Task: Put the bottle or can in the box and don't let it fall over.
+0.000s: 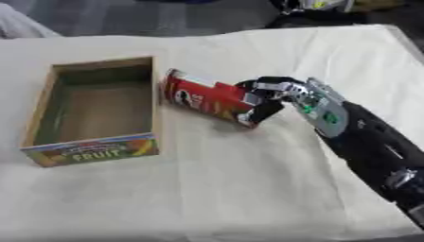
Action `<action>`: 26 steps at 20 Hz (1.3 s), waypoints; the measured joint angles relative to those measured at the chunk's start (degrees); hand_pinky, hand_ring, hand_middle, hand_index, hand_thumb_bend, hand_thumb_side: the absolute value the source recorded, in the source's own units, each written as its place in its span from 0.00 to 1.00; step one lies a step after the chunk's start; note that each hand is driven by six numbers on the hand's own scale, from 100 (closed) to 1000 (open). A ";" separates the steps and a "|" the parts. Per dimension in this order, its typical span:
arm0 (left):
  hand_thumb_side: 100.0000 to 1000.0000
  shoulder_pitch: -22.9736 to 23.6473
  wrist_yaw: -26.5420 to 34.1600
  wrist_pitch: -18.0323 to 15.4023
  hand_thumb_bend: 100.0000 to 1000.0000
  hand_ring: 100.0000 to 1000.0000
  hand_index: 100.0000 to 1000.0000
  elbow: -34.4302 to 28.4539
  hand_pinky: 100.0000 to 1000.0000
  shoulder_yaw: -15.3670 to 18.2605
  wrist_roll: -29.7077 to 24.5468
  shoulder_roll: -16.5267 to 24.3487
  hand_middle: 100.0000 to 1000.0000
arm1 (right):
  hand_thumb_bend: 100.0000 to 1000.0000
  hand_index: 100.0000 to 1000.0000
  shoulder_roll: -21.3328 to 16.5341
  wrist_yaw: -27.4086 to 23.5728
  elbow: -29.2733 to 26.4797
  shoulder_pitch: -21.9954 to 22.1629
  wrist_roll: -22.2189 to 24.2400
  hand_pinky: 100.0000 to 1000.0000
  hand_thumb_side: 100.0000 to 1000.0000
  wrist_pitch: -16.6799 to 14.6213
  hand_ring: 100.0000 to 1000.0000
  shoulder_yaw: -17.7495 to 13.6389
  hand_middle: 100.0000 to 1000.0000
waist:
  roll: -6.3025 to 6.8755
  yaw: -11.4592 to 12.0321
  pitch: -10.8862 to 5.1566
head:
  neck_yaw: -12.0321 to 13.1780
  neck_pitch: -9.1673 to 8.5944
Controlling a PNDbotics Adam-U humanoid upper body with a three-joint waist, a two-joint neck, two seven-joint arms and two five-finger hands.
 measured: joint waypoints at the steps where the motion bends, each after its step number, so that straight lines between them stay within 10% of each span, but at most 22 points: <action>1: 0.51 0.00 -0.01 0.00 0.19 0.78 0.66 -0.03 0.37 0.01 0.02 0.00 0.77 | 0.00 0.78 0.13 -0.13 0.00 0.08 -0.97 0.37 0.00 0.22 0.74 0.01 0.78 | 0.00 -0.01 0.00 | -0.02 0.00; 10: 0.51 0.01 -0.16 -0.08 0.19 0.78 0.66 -0.09 0.37 0.03 0.13 0.00 0.77 | 0.00 0.63 0.20 -4.27 -0.25 0.86 -7.02 0.15 0.00 1.59 0.58 0.28 0.63 | 0.02 -0.11 0.00 | -0.28 0.00; 26: 0.51 0.05 -0.48 0.02 0.19 0.78 0.66 -0.13 0.37 0.34 0.25 0.00 0.77 | 0.00 0.60 -0.36 -9.71 -5.04 1.91 -11.45 0.05 0.00 4.90 0.56 -0.14 0.64 | 0.02 -0.24 0.06 | -0.30 0.00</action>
